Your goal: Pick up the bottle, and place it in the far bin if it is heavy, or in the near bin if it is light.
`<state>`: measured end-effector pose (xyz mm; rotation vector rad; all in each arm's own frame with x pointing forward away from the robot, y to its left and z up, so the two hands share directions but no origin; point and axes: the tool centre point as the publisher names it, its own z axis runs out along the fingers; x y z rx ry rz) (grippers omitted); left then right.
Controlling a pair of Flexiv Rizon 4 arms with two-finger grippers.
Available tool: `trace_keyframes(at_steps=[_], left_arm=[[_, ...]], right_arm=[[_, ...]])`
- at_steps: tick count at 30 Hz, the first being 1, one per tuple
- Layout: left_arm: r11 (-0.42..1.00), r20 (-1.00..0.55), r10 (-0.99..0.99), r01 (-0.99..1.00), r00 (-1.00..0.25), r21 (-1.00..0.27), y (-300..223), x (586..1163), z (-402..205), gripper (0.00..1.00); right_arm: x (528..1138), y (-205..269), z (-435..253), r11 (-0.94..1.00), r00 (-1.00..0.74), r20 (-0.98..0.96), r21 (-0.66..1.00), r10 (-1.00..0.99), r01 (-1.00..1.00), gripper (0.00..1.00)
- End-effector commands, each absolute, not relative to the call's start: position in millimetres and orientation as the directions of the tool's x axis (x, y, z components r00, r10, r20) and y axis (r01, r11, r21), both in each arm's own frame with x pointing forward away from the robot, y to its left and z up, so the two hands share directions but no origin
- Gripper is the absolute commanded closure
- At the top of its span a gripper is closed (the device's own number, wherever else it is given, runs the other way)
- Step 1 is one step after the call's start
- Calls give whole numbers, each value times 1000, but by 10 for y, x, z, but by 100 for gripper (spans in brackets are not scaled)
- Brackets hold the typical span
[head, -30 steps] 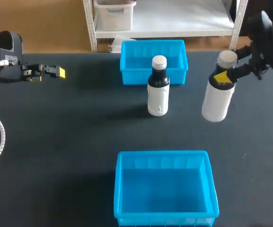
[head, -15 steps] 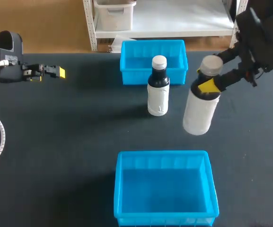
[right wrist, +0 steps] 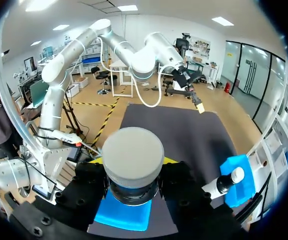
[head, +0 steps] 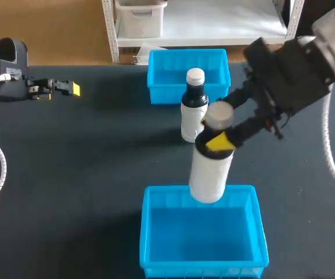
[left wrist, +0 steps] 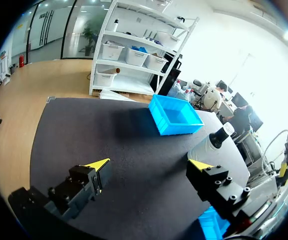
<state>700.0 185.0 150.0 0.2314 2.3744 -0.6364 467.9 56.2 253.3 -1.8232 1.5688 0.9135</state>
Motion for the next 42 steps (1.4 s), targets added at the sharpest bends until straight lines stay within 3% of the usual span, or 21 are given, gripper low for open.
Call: trace_keyframes(at_steps=[1, 12, 42], left_arm=[[866, -642, 0, 321, -767, -383, 1850, 7000, 1500, 0], [866, -642, 0, 321, -767, -383, 1850, 7000, 1500, 0], [866, -642, 0, 321, -767, -383, 1850, 7000, 1500, 0]], right_arm=[[4689, 812, 2374, -218, 108, -801, 29, -589, -976, 100], [4573, 1134, 2080, -360, 187, -816, 28, -547, -932, 100], [4488, 1073, 1436, -404, 241, -785, 13, -571, -915, 100]])
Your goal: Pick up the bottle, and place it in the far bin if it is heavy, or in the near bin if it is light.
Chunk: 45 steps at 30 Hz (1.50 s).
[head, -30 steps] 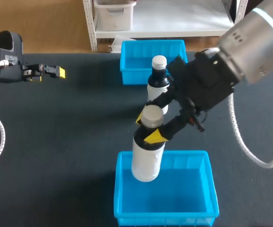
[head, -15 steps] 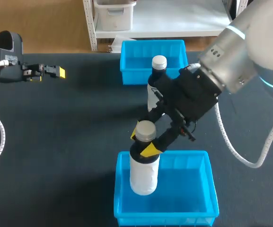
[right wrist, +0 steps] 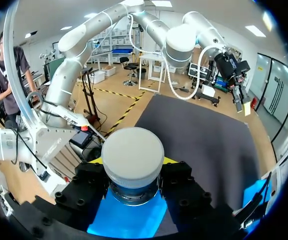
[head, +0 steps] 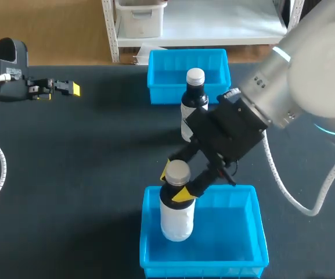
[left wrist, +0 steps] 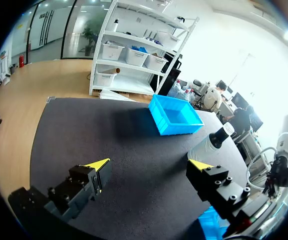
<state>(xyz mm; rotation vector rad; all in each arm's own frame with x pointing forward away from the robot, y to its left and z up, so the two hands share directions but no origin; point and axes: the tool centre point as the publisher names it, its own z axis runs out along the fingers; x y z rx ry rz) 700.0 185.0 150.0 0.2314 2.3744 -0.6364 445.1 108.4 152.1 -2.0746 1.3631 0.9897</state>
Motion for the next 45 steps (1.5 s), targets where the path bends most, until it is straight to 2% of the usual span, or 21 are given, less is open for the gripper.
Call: trace_keyframes(at_steps=[1, 7, 8, 9, 10, 20, 29, 37, 45], left_arm=[[866, -642, 0, 321, -767, -383, 1850, 7000, 1500, 0], [866, -642, 0, 321, -767, -383, 1850, 7000, 1500, 0], [866, -642, 0, 321, -767, -383, 1850, 7000, 1500, 0], [866, -642, 0, 321, -767, -383, 1850, 7000, 1500, 0], [866, -642, 0, 321, -767, -383, 1850, 7000, 1500, 0], [866, -642, 0, 321, -767, -383, 1850, 7000, 1500, 0], [866, -642, 0, 321, -767, -383, 1850, 7000, 1500, 0], [866, -642, 0, 321, -767, -383, 1850, 7000, 1500, 0], [866, -642, 0, 321, -767, -383, 1850, 7000, 1500, 0]], right_arm=[[4490, 1074, 1417, -404, 238, -786, 17, -571, -914, 100], [4505, 1078, 1355, -406, 225, -787, 36, -575, -913, 100], [4507, 1078, 1350, -405, 223, -783, 40, -581, -914, 89], [4508, 1078, 1347, -404, 222, -780, 43, -585, -914, 56], [4509, 1077, 1345, -404, 221, -778, 46, -588, -914, 0], [4548, 974, 1330, -378, 187, -772, 75, -608, -923, 0], [4797, 416, 1361, -279, 114, -740, 103, -663, -955, 0], [5390, -153, 1322, -89, -15, -724, 105, -690, -990, 0], [6237, -353, 1221, 57, -95, -741, 76, -665, -995, 0]])
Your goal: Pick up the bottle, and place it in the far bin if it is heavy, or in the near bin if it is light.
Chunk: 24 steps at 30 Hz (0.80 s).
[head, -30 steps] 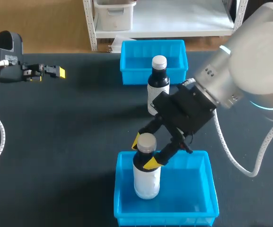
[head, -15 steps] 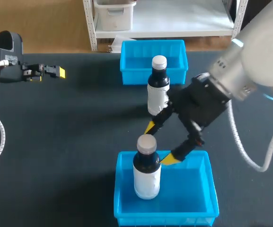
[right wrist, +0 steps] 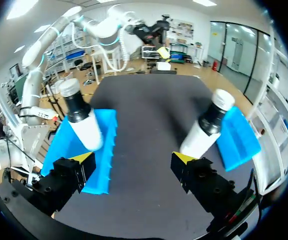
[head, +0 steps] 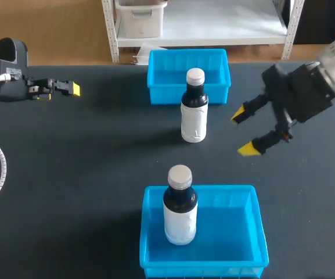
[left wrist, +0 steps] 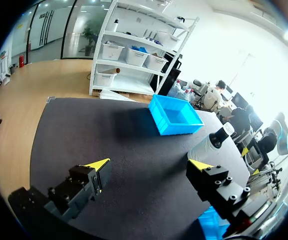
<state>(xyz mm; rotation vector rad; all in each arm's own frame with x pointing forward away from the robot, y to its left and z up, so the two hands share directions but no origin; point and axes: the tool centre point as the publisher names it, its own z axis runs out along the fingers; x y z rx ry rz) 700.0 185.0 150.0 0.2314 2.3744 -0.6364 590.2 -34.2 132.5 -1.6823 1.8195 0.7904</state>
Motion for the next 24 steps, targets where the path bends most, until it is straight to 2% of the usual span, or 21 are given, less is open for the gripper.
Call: trace_keyframes(at_steps=[1, 14, 24], left_arm=[[866, -642, 0, 321, -767, -383, 1850, 7000, 1500, 0], [866, -642, 0, 321, -767, -383, 1850, 7000, 1500, 0], [866, -642, 0, 321, -767, -383, 1850, 7000, 1500, 0]], right_arm=[[6338, -362, 1213, 68, -100, -744, 74, -660, -995, 0], [7264, -132, 1164, 48, -66, -751, 45, -657, -998, 0], [7461, 85, 1261, 24, -41, -767, 32, -640, -999, 0]])
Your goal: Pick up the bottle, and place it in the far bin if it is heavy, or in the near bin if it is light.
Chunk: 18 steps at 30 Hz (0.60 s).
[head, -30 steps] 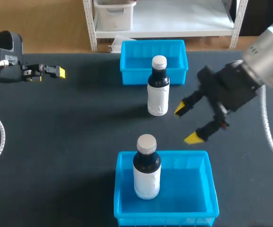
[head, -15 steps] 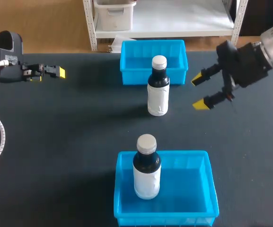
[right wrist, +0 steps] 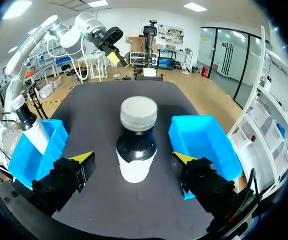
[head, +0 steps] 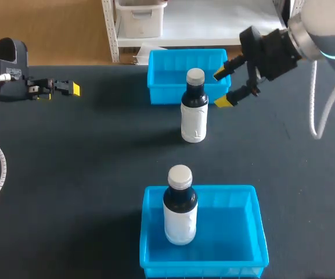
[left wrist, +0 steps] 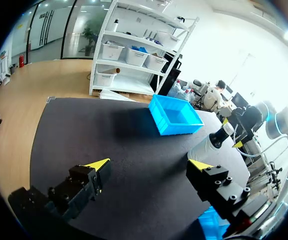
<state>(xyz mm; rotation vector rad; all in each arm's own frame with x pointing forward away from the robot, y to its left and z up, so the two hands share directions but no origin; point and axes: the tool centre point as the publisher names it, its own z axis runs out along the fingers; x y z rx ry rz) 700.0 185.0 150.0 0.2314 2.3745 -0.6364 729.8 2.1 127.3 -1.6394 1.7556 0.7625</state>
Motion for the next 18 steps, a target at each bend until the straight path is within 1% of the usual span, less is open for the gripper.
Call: trace_keyframes(at_steps=[1, 18], left_arm=[[866, -642, 0, 321, -767, -383, 1850, 7000, 1500, 0], [866, -642, 0, 321, -767, -383, 1850, 7000, 1500, 0]], right_arm=[[7453, 117, 1268, 19, -38, -770, 33, -637, -999, 0], [7358, 486, 1213, -16, -34, -785, 56, -619, -998, 0]])
